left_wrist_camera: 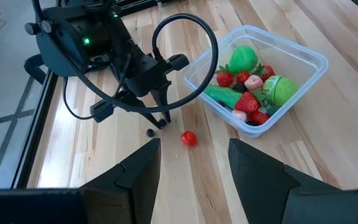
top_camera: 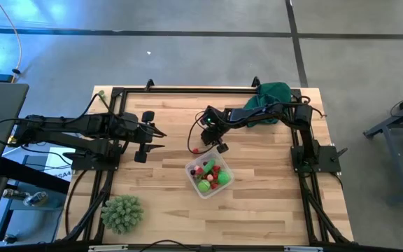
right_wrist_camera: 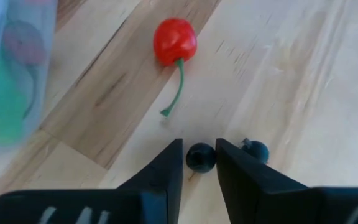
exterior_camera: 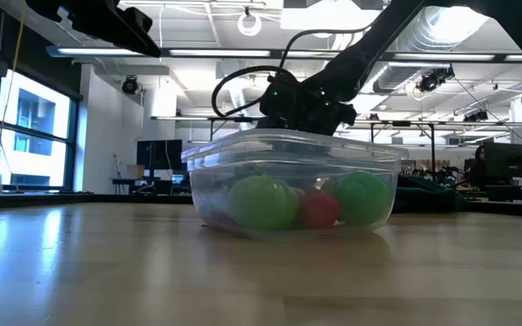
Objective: Pick and placing Produce into tupperware
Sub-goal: Put the blueberry into the transparent container
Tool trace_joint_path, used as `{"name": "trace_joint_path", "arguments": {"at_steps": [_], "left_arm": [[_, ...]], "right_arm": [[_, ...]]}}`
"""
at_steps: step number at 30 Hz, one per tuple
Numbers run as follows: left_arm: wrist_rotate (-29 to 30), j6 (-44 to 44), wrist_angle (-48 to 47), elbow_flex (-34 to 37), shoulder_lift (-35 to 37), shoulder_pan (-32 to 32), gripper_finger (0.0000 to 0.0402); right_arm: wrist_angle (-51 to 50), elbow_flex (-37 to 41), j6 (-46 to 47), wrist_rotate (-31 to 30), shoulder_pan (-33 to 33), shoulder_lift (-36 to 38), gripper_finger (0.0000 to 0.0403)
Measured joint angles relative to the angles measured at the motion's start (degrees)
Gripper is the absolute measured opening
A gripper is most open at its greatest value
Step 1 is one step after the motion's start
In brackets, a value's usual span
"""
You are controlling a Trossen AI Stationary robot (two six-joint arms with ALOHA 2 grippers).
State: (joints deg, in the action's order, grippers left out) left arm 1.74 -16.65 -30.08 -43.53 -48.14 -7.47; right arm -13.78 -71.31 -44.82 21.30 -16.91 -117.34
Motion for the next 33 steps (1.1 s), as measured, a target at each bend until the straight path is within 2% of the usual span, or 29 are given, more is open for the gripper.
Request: {"name": "trace_joint_path", "arguments": {"at_steps": [33], "left_arm": [[0.01,0.00,0.01,0.00,0.00,-0.02,0.0179]], "right_arm": [[-1.02,-0.66,2.89,-1.06,-0.09,0.39,0.0082]]}}
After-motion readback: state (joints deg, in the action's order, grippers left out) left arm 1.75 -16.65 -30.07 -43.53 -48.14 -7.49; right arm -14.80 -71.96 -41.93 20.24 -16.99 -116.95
